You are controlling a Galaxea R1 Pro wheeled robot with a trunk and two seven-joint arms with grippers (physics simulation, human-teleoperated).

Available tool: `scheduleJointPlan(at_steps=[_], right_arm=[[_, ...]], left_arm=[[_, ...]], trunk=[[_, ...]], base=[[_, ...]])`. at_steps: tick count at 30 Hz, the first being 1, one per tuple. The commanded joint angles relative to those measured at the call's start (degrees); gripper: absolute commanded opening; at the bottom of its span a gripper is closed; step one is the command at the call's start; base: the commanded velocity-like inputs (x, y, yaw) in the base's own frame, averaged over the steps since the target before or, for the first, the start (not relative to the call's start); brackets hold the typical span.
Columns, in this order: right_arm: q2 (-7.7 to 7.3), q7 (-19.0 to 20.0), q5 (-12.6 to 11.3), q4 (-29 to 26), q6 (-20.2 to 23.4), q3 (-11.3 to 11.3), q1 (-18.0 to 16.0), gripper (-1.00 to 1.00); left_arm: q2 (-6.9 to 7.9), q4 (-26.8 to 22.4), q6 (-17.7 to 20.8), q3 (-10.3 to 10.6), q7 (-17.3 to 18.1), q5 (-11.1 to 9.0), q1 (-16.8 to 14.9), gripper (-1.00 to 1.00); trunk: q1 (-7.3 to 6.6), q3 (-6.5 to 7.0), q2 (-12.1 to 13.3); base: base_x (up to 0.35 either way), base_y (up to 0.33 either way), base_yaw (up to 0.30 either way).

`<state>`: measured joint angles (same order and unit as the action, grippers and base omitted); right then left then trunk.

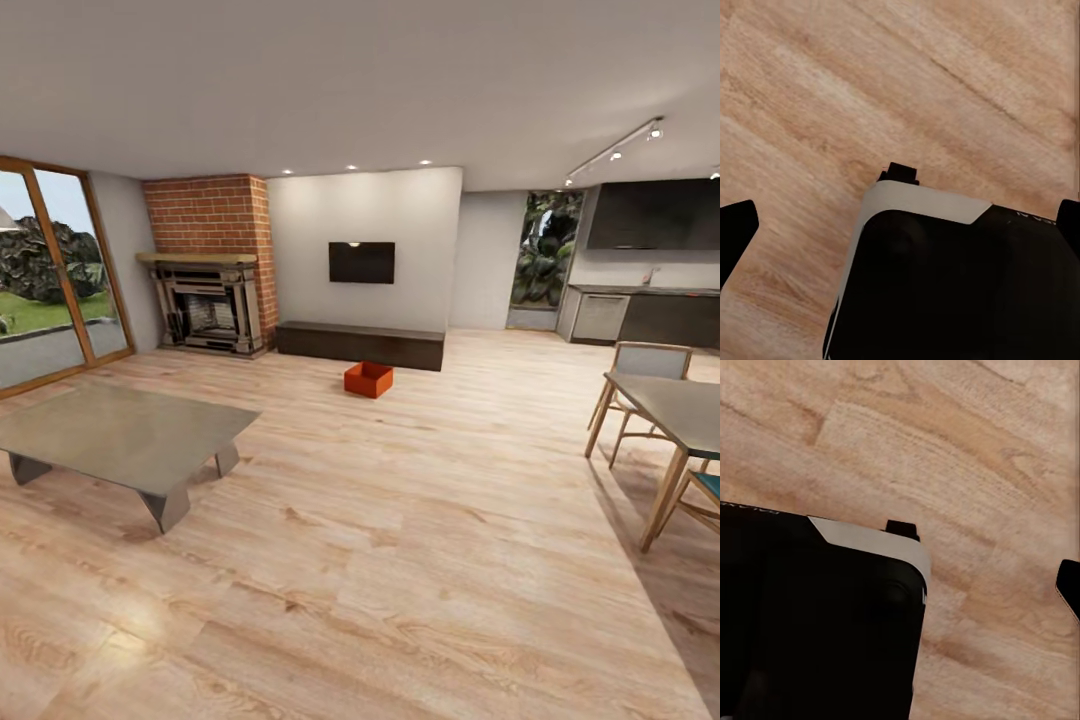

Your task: Move the two storage containers from the living room to the garage. In the garage, place one container on the floor and stack the other container on top of it (either order is fine).

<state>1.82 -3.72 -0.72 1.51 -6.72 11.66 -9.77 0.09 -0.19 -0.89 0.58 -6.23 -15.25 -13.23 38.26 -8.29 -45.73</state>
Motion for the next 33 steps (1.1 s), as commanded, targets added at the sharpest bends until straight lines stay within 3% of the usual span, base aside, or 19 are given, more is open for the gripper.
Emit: scheduleJointPlan(at_steps=[1,33], right_arm=[[0.03,-0.23,-0.07,0.16,-0.28,0.38,-0.08,1.00],[0.29,-0.06,0.02,0.16,-0.13,0.20,-0.08,1.00]], left_arm=[[-0.01,0.01,-0.11,0.07,-0.10,-0.30,-0.04,1.00],[-0.01,0.01,-0.07,0.04,-0.10,-0.36,-0.04,1.00]], trunk=[[0.04,-0.08,-0.05],[0.04,-0.08,-0.05]], base=[[0.323,0.000,0.000],[0.323,0.000,0.000]])
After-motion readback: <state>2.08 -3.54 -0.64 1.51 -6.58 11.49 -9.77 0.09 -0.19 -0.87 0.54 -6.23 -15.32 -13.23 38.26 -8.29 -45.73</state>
